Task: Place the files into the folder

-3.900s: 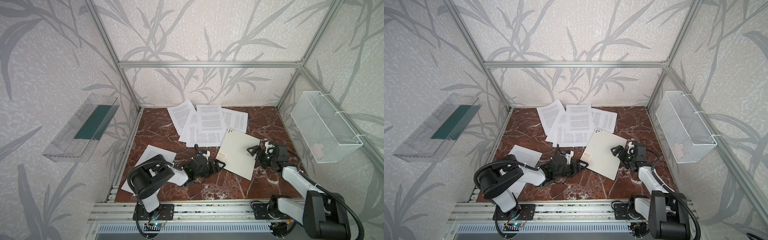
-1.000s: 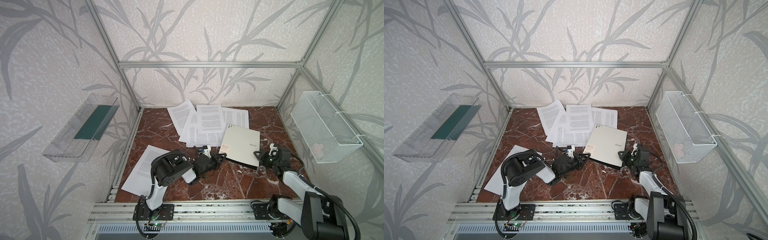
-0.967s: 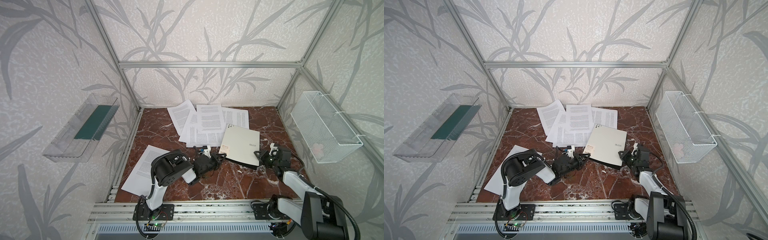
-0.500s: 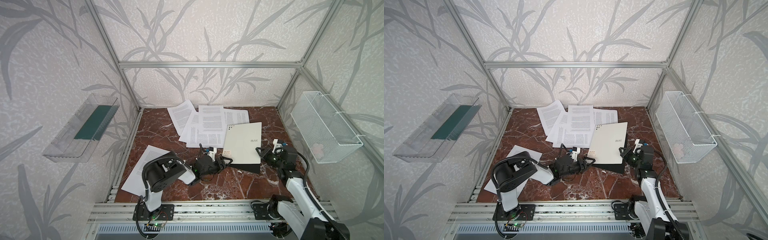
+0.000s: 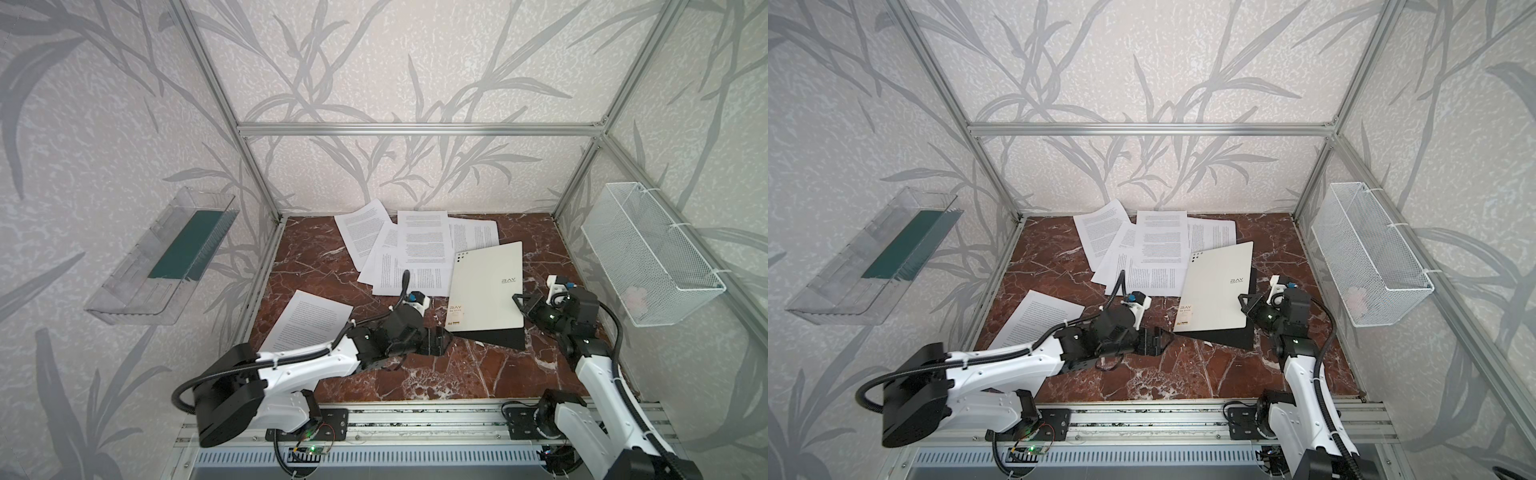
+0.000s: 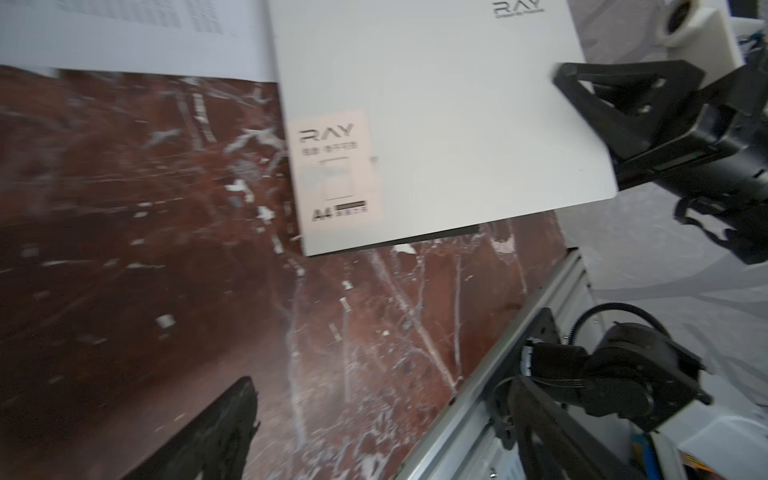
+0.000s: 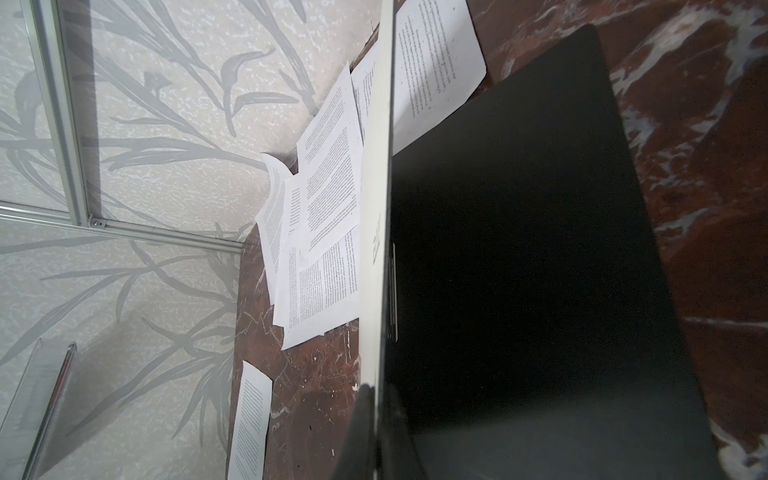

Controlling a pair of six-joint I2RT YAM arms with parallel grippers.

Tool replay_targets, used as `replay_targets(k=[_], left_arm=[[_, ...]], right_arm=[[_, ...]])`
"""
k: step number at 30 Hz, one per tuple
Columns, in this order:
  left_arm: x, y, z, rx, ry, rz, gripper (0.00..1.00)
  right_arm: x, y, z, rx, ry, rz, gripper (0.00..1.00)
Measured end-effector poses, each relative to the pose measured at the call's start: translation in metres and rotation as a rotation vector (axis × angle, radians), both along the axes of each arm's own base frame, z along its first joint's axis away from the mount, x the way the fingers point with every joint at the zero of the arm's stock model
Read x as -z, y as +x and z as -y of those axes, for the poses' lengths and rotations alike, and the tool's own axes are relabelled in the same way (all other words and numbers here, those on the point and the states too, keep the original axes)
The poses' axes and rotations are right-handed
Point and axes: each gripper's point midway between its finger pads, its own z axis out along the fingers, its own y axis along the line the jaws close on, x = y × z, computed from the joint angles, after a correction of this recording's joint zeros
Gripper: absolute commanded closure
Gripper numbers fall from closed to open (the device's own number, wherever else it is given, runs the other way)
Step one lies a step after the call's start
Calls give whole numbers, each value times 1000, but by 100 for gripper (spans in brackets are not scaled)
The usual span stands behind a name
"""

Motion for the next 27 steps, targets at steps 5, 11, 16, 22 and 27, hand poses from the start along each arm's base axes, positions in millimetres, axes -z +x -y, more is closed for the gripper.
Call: replay_targets(k=[5, 11, 16, 22, 27], left_arm=[[-1, 23, -106, -289, 99, 44, 1], [15, 40, -229, -699, 173, -1, 1], [33, 45, -281, -896, 187, -92, 1], [67, 59, -302, -978, 178, -237, 1], [92, 70, -301, -970, 182, -304, 1]], right_arm=[[-1, -2, -3, -15, 8, -5, 100], [-9, -3, -7, -39, 15, 3, 100], [-11, -5, -13, -70, 13, 8, 100], [-11, -8, -19, -98, 15, 1, 100], [-16, -9, -24, -121, 16, 8, 100]])
